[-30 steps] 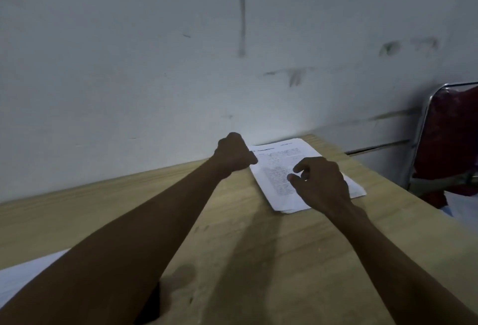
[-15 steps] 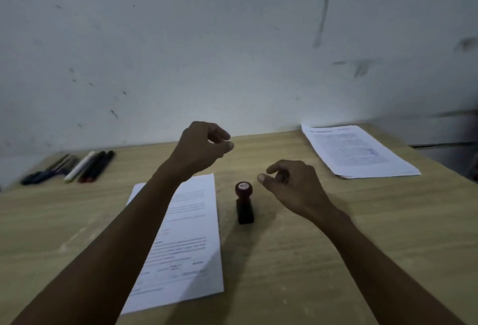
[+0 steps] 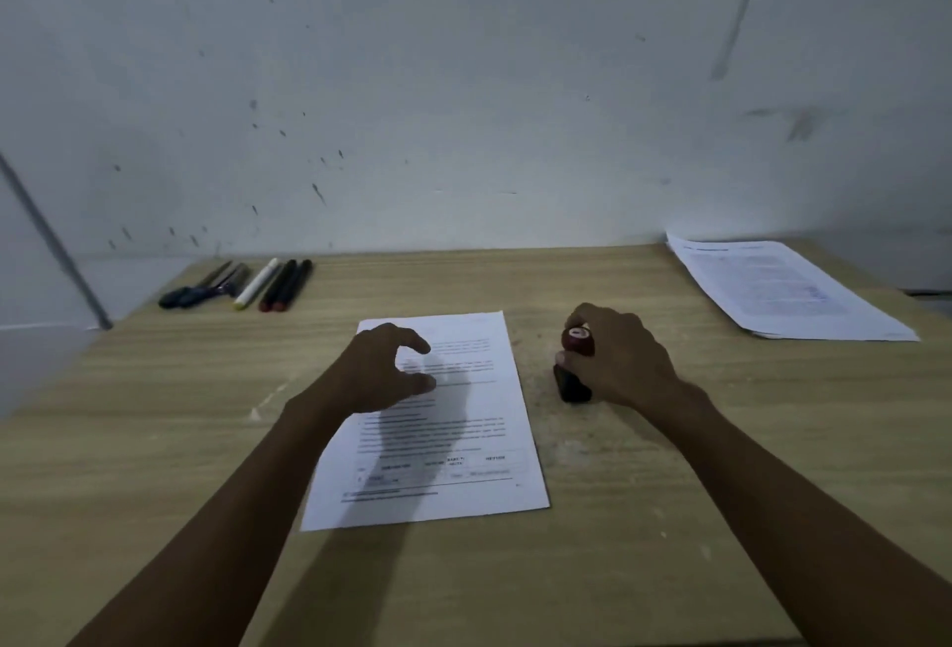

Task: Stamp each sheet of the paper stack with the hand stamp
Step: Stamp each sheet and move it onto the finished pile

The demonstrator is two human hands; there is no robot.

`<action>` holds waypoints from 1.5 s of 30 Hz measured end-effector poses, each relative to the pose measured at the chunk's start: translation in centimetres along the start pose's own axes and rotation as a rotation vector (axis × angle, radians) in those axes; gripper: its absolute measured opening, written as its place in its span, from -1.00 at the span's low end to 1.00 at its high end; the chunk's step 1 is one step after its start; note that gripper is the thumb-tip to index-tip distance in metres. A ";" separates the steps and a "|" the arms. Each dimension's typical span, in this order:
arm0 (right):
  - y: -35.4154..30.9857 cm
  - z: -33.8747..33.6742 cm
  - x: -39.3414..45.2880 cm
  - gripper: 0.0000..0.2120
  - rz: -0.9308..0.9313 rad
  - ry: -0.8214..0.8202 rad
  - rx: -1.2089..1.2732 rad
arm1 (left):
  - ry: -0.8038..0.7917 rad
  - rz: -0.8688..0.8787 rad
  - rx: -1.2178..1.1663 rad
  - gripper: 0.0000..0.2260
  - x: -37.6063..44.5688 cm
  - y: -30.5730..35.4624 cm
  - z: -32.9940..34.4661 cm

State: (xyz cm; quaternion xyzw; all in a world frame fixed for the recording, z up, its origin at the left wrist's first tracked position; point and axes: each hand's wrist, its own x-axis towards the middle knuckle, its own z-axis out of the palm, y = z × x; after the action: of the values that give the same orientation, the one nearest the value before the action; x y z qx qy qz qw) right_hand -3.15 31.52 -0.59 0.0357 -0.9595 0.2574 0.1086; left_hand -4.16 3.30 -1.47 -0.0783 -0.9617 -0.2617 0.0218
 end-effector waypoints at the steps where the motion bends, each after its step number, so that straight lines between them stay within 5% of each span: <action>1: 0.0 -0.1 0.1 -0.71 0.011 -0.006 -0.028 | -0.029 0.016 0.007 -0.57 -0.2 -0.3 0.3; 7: -1.5 0.3 -0.2 -0.74 -0.009 0.015 -0.076 | -0.175 0.092 0.085 -0.31 -0.9 -1.2 2.1; 13: -4.6 1.2 -1.0 -0.81 -0.168 -0.049 0.136 | -0.138 0.136 0.146 -0.34 -1.2 -1.8 3.3; 18: -6.2 2.4 -1.1 -0.95 -0.191 -0.101 0.085 | -0.094 0.113 0.164 -0.33 -1.8 -2.4 4.3; 45: -8.4 8.2 -1.0 -0.74 -0.209 0.024 -0.395 | -0.059 0.112 0.183 -0.33 -2.9 -3.7 5.8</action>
State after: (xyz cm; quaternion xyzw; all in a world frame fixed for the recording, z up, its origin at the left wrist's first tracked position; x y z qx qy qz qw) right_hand -2.65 20.15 -3.70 0.1097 -0.9811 0.0521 0.1507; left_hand -1.90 2.72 -8.54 -0.1373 -0.9760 -0.1686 0.0154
